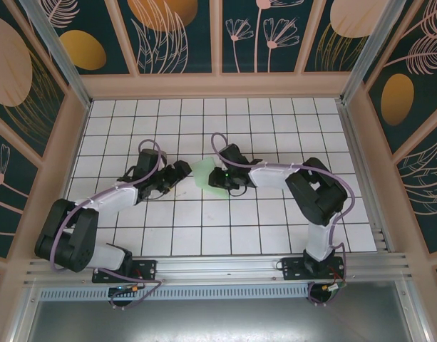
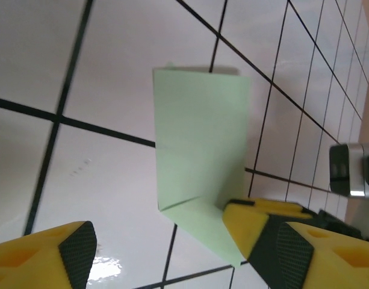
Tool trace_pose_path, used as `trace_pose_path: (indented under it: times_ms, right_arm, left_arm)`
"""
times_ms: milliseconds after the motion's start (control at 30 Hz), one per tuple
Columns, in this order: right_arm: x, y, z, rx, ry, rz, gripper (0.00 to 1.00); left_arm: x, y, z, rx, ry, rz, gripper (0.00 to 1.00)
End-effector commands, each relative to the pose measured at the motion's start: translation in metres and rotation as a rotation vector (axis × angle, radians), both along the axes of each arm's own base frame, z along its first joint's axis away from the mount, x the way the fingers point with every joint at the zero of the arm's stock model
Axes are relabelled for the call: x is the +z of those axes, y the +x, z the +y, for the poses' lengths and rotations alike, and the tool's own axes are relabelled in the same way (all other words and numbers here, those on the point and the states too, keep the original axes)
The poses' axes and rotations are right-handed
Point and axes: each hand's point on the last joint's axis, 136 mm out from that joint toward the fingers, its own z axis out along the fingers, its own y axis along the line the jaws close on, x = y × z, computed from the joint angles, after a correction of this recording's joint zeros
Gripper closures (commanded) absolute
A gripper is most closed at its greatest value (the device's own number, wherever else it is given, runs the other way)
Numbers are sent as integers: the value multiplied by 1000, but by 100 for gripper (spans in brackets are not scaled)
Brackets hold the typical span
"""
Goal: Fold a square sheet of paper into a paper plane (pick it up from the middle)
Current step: Fold the wing for the fifth time at the center of the table.
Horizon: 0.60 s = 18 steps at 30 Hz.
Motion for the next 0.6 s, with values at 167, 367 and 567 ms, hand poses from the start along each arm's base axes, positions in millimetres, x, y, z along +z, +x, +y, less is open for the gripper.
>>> trace_pose_path:
  times_ms: [167, 367, 567]
  right_arm:
    - [-8, 3, -9, -42, 117, 94, 71]
    - [-9, -5, -16, -46, 253, 163, 71]
    - [-10, -8, -26, -58, 315, 187, 71]
  left_arm:
    - [-8, -11, -28, -33, -131, 65, 25]
    - [-10, -14, -44, -51, -204, 89, 35]
    - [-15, -10, -49, -54, -210, 106, 41]
